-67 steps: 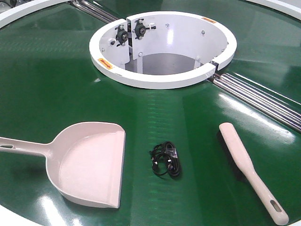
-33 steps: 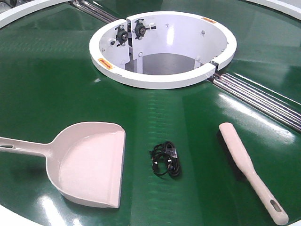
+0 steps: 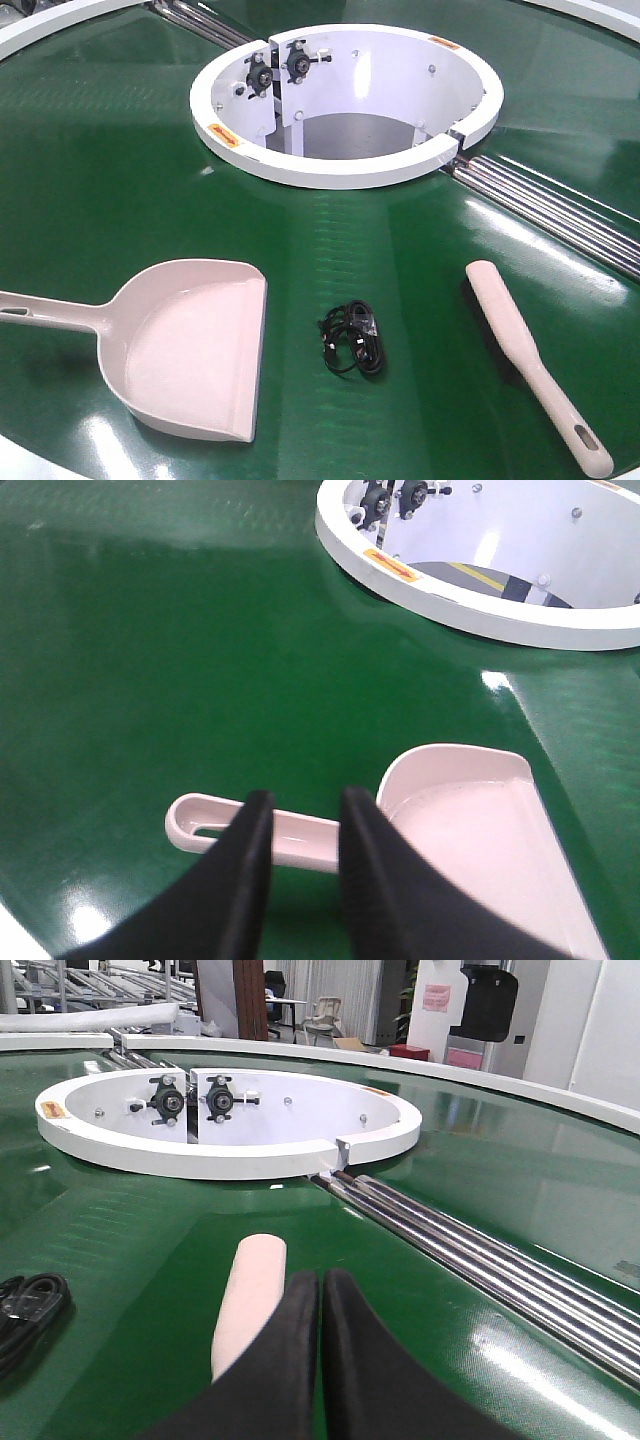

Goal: Clean and inspect green conveyor with broom and dustpan

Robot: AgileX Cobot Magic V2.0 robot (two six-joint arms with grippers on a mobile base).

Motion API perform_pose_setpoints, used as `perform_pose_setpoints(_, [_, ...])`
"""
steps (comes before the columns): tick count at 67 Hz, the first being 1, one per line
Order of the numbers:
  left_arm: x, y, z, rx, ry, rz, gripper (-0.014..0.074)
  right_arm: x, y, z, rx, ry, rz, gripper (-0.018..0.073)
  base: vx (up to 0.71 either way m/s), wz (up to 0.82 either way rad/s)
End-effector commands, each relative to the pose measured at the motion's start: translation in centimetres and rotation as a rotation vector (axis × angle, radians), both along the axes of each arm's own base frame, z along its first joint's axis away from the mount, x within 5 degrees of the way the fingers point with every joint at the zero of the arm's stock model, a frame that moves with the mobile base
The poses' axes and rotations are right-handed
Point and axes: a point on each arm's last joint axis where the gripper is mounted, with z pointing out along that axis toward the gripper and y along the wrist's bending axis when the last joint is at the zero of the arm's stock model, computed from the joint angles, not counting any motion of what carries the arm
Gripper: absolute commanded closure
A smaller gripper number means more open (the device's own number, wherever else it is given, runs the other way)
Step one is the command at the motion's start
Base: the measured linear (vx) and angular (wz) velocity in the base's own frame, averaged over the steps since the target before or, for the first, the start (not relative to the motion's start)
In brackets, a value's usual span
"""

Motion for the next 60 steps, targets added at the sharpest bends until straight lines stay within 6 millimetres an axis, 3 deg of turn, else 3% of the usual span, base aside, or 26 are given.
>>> perform_pose_setpoints(1, [0.5,-0.1,1.9,-0.018,-0.119,-0.004,0.0280,0.0,0.0,0.1,0.000,-0.074,0.000,0.0568,0.00,0.00])
perform_pose_setpoints(12, [0.6,-0.1,2.4,-0.026,-0.174,-0.006,0.0113,0.0,0.0,0.1,0.000,-0.074,0.000,0.0568,0.00,0.00])
perform_pose_setpoints(24, [0.7,-0.3,3.1,-0.133,-0.218,0.011,0.0108,0.0,0.0,0.1,0.000,-0.074,0.000,0.0568,0.00,0.00])
perform_pose_setpoints(33, [1.3,-0.3,5.2,0.003,-0.094,-0.030,0.0111,0.0,0.0,0.1,0.000,-0.074,0.000,0.0568,0.00,0.00])
perform_pose_setpoints(46, [4.2,-0.8,8.9,0.359,0.140,-0.248,0.0111,0.0,0.0,0.1,0.000,-0.074,0.000,0.0568,0.00,0.00])
perform_pose_setpoints(60, [8.8,-1.7,8.9,0.588,0.289,-0.529,0.0111,0.0,0.0,0.1,0.000,-0.074,0.000,0.0568,0.00,0.00])
